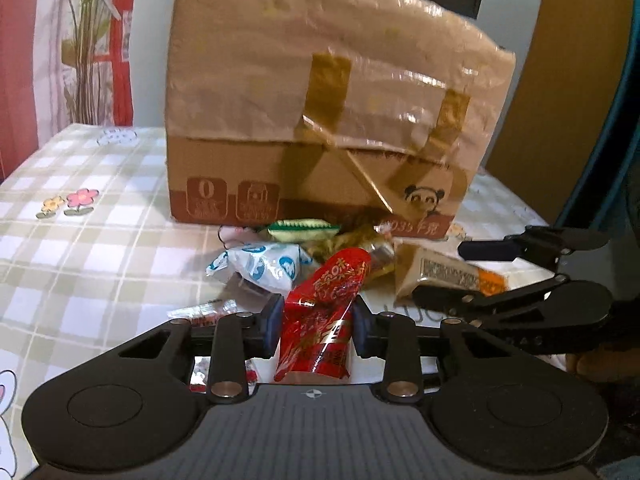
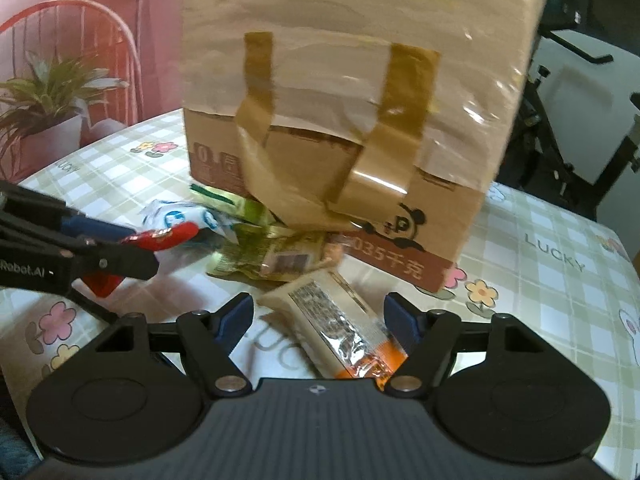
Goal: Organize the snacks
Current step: 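Lift the red packet with the left tool while the right tool moves to the green packet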
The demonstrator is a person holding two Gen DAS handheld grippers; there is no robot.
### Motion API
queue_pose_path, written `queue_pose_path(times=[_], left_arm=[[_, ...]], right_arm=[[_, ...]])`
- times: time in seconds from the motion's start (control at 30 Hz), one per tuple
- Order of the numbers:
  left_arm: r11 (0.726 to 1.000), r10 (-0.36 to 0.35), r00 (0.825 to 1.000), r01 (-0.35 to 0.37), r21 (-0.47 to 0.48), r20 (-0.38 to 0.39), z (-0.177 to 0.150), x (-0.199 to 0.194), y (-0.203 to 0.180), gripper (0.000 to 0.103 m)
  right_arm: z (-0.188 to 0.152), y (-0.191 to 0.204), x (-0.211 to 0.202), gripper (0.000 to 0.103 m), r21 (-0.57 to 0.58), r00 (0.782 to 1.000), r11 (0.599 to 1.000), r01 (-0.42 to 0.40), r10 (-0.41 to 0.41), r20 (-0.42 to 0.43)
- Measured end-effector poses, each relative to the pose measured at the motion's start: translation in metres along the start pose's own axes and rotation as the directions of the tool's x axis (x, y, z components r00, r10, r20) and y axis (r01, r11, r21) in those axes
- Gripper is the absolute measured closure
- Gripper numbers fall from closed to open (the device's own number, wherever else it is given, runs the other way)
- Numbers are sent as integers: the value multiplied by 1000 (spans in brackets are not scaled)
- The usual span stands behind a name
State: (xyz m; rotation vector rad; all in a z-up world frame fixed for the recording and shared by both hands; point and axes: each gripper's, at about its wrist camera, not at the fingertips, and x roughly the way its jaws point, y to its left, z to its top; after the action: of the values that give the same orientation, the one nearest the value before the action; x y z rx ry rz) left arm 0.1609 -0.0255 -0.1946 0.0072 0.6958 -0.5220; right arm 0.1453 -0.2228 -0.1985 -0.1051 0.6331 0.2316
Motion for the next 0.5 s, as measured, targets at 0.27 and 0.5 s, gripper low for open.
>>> queue_pose_path(times=[0.27,0.5], left_arm=[[999,31,995,-28,-41,93,6,-23,11,66],[990,94,990,-81,-119,110,5,-25,34,66]], right_arm=[[12,1,3,29,37,999,998,-44,44,6],[25,14,23,30,34,989,989,-146,146,-14]])
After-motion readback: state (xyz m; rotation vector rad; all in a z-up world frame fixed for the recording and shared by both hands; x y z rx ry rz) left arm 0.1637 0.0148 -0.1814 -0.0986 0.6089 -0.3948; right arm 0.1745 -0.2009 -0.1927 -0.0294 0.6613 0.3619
